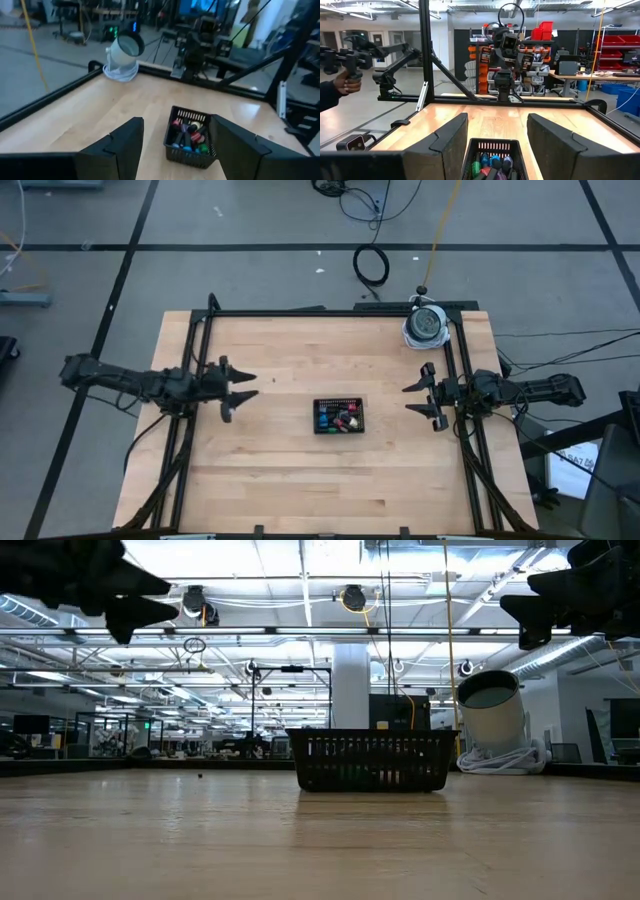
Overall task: Pick & Place Nail Polish
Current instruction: Return to Home Position
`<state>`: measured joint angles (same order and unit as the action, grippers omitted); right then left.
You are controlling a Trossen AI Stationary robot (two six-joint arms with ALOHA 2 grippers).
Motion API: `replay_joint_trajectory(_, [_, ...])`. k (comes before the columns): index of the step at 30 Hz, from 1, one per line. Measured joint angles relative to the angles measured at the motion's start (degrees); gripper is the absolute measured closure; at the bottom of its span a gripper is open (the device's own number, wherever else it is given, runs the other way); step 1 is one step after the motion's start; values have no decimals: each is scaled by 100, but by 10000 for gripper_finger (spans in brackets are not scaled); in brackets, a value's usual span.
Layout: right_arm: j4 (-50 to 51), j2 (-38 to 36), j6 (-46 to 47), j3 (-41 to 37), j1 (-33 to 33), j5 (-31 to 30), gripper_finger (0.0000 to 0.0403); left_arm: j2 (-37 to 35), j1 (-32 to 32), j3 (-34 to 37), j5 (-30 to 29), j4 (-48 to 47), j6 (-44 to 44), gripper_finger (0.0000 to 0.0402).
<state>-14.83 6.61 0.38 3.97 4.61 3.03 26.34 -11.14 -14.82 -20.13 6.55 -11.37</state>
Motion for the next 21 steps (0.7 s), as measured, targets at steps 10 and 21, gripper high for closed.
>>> replay_joint_trajectory(10, [9, 0, 0, 0, -1, 0, 211, -1780, 268, 808, 513, -172, 346, 176])
replay_joint_trajectory(21, [11, 0, 0, -2, 1, 0, 211, -2599, 460, 1388, 676, -364, 196, 176])
